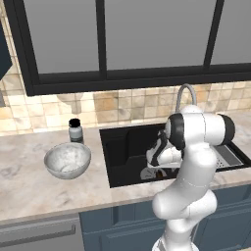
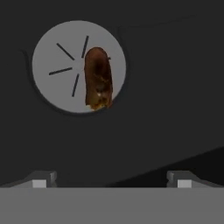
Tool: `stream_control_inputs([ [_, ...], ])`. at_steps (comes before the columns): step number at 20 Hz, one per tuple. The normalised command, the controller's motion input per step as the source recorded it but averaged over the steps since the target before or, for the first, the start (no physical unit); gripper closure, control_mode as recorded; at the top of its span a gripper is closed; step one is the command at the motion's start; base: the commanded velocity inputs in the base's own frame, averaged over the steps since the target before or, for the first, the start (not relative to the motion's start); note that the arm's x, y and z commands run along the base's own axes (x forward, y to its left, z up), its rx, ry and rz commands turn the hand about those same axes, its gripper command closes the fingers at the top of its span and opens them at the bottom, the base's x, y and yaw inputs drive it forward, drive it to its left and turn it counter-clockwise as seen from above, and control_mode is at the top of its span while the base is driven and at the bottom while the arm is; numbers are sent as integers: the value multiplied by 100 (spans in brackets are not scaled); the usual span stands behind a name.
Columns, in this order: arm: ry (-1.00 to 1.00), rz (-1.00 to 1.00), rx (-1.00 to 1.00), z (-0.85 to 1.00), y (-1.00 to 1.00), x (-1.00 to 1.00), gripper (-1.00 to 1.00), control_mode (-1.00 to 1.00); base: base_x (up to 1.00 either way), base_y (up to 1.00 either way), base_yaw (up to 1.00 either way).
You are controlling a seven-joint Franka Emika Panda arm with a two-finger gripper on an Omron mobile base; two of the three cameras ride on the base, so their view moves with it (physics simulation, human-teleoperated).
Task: Pick the sweet potato from the sink and place it in the bowl. Then pick the bowl and place it in the microwave. Then close the microwave door and press the start button.
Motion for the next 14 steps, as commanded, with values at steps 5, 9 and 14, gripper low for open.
stream_control_inputs([
  [5, 0, 0, 0, -32, -5, 30, -100, -100, 0, 0, 0],
  [9, 0, 0, 0, -24, -5, 47, -100, -100, 0, 0, 0],
  [14, 2, 0, 0, -29, -3, 51, -100, -100, 0, 0, 0],
])
